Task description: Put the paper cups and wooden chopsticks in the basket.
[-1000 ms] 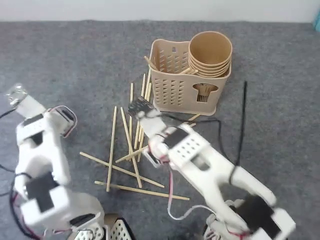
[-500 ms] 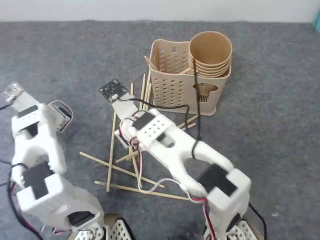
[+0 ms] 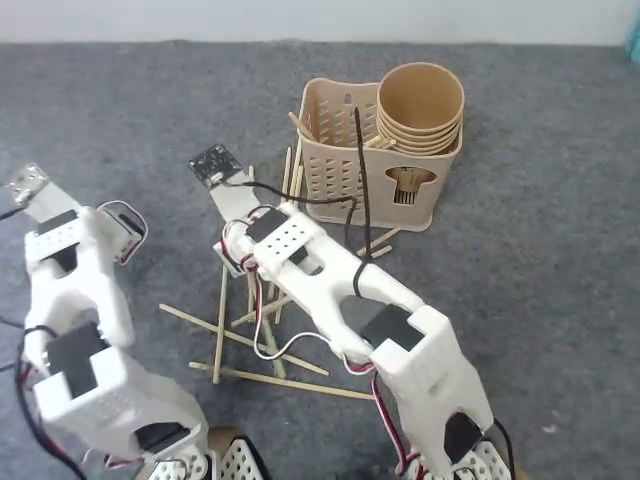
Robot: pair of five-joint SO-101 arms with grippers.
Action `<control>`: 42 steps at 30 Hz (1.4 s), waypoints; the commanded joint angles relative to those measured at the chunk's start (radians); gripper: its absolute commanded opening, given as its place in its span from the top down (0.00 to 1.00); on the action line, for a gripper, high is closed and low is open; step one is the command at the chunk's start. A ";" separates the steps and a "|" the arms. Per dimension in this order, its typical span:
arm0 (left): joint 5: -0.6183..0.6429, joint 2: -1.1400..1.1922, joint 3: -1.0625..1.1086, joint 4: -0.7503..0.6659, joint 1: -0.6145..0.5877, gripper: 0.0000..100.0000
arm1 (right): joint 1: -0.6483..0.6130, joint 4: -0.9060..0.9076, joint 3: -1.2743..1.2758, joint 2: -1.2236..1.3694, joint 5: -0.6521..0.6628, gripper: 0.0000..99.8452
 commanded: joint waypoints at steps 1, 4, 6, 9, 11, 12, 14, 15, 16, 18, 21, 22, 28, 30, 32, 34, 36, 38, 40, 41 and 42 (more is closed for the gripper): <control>0.017 -0.006 -0.039 0.005 0.012 0.80 | 0.027 -0.012 -0.035 -0.007 -0.008 0.98; 0.017 -0.006 -0.038 0.005 0.012 0.80 | 0.039 -0.010 -0.035 -0.004 -0.011 0.98; 0.017 -0.006 -0.038 0.005 0.012 0.80 | 0.042 -0.007 -0.035 -0.004 -0.012 0.98; 0.017 -0.006 -0.038 0.005 0.012 0.80 | 0.041 0.027 -0.040 -0.005 -0.008 0.99; 0.017 -0.006 -0.038 0.006 0.012 0.80 | 0.038 0.028 -0.040 -0.001 -0.008 0.98; 0.017 -0.006 -0.038 0.006 0.012 0.80 | 0.038 0.027 -0.040 0.001 -0.008 0.97; 0.017 -0.006 -0.038 0.006 0.012 0.80 | 0.038 0.028 -0.040 0.001 -0.008 0.93; 0.017 -0.006 -0.038 0.006 0.012 0.80 | 0.038 0.028 -0.040 0.001 -0.008 0.90; 0.017 -0.006 -0.038 0.006 0.012 0.80 | 0.038 0.030 -0.040 0.002 -0.008 0.89; 0.017 -0.006 -0.038 0.006 0.012 0.80 | 0.038 0.030 -0.040 0.002 -0.008 0.89; 0.017 -0.006 -0.038 0.006 0.012 0.80 | 0.035 0.030 -0.040 0.004 -0.006 0.91; 0.017 -0.006 -0.038 0.006 0.012 0.80 | 0.031 0.030 -0.040 0.004 -0.006 0.92; 0.017 -0.006 -0.038 0.008 0.012 0.80 | 0.027 0.033 -0.063 0.039 0.037 1.00; 0.015 -0.006 -0.038 0.008 0.012 0.80 | 0.030 0.074 -0.094 0.051 0.037 0.99; 0.015 -0.006 -0.038 0.008 0.012 0.80 | 0.030 0.134 -0.129 0.059 0.037 0.99; 0.014 -0.006 -0.038 0.008 0.012 0.80 | 0.025 0.197 -0.153 0.053 0.038 0.99; 0.014 -0.006 -0.038 0.008 0.014 0.80 | 0.024 0.263 -0.183 0.038 0.038 0.99; 0.011 -0.006 -0.038 0.009 0.014 0.80 | 0.024 0.326 -0.198 0.002 0.038 0.99; -0.005 -0.006 -0.036 0.012 0.021 0.80 | 0.027 0.375 -0.198 -0.051 0.037 0.99; -0.026 -0.006 -0.033 0.012 0.031 0.80 | 0.028 0.400 -0.196 -0.081 0.035 0.99; -0.046 -0.008 -0.027 0.012 0.041 0.80 | 0.030 0.424 -0.196 -0.108 0.034 0.99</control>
